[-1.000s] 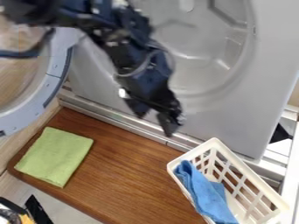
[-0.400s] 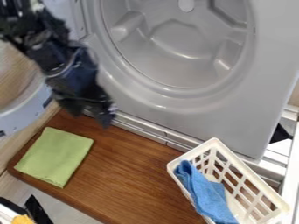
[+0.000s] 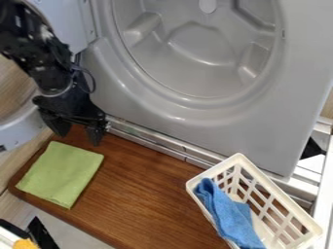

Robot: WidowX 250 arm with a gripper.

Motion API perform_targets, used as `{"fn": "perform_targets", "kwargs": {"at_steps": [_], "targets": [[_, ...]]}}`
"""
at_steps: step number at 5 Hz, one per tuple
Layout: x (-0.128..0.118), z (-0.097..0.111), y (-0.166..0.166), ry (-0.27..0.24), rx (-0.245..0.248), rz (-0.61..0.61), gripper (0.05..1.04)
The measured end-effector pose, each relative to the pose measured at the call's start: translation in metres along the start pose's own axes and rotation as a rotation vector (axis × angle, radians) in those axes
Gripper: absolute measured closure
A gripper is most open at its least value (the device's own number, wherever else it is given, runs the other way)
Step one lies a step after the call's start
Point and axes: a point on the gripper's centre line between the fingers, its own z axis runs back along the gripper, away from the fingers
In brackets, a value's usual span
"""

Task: Move the green cloth from left to right side of table.

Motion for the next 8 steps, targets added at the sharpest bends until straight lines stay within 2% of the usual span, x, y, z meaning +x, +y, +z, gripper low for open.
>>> {"fn": "perform_targets", "kwargs": {"at_steps": [1,2,3,5,6,7,8], "targets": [[0.006,-0.011,0.007,0.001,0.052,0.016,0.083],[0.001,-0.03,0.014,0.051,0.119,0.049,0.083],[-0.001,-0.039,0.021,0.073,0.196,0.069,0.083],[-0.014,-0.063,0.026,0.136,0.207,0.07,0.083],[-0.013,-0.064,0.026,0.128,0.198,0.085,0.083],[-0.02,-0.074,0.028,0.154,0.187,0.082,0.083],[-0.026,-0.089,0.042,0.174,0.175,0.136,0.083]]}}
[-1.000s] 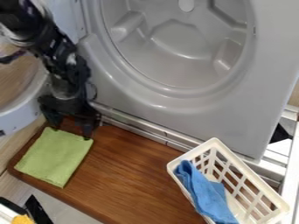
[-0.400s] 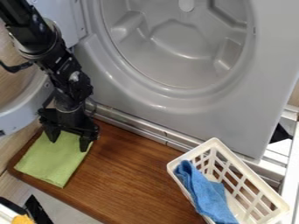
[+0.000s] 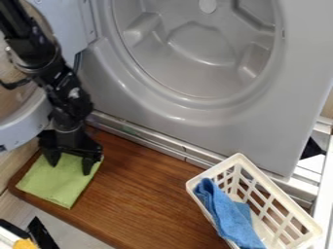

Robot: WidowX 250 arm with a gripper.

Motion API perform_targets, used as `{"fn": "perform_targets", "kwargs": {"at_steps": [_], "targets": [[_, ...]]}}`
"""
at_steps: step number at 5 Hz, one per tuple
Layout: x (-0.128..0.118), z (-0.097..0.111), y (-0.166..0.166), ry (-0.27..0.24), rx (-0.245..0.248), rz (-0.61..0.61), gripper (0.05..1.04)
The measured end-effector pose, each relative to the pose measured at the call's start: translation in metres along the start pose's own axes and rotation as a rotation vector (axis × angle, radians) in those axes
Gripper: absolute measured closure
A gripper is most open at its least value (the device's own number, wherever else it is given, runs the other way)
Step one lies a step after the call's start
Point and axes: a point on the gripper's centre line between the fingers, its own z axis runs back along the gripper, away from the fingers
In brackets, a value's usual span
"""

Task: Move the green cloth from left to right side of table.

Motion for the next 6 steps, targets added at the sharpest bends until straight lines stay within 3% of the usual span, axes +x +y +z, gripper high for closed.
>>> {"fn": "perform_targets", "kwargs": {"at_steps": [3,6], "targets": [[0.011,-0.007,-0.019,-0.016,-0.06,-0.076,0.083],[0.007,0.005,-0.071,-0.062,-0.155,-0.225,0.083]]}}
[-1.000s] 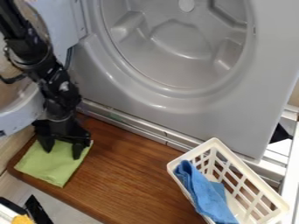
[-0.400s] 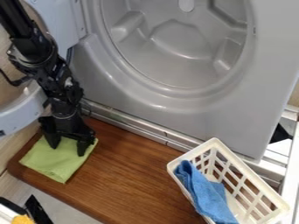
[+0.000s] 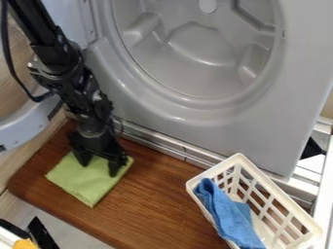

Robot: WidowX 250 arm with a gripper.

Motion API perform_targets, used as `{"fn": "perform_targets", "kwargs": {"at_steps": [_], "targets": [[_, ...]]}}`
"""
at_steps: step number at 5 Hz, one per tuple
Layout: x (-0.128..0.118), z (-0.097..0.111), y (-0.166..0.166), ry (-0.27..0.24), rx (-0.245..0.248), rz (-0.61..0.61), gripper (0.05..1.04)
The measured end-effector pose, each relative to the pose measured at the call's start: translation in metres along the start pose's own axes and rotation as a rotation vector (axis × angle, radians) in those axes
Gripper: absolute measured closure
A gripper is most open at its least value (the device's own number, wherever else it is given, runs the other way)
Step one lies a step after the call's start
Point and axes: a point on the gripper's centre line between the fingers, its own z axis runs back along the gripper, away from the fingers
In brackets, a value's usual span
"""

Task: Move the green cloth from left to right side of table.

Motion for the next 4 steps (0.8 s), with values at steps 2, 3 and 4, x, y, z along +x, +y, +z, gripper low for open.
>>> {"fn": "perform_targets", "kwargs": {"at_steps": [2,3,4], "targets": [[-0.002,0.004,-0.039,0.017,-0.062,-0.144,0.083],[0.007,0.007,-0.063,0.0,-0.105,-0.274,0.083],[0.01,0.01,-0.078,-0.004,-0.136,-0.369,0.083]]}}
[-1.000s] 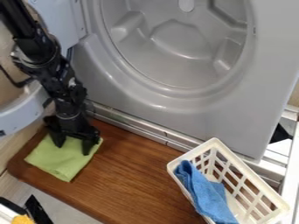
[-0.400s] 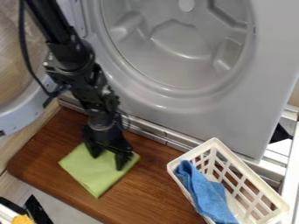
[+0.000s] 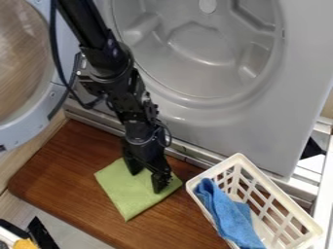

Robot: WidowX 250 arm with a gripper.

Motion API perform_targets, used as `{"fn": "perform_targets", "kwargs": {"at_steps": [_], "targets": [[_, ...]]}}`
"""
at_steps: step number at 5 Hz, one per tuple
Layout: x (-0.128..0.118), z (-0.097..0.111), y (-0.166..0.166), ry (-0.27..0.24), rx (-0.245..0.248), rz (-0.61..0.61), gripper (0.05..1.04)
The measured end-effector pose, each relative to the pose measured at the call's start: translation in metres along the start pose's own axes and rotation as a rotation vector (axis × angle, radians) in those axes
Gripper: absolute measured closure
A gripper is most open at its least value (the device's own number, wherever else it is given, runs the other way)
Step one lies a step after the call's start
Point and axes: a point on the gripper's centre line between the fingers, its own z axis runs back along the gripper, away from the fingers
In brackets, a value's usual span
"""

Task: Move the green cloth from left to right side of table.

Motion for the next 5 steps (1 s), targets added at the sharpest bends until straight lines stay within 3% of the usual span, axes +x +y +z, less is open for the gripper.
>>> {"fn": "perform_targets", "kwargs": {"at_steps": [3,5], "targets": [[0.002,0.001,-0.012,0.007,-0.04,-0.034,0.083],[0.014,0.045,-0.009,-0.029,-0.019,-0.003,0.083]]}}
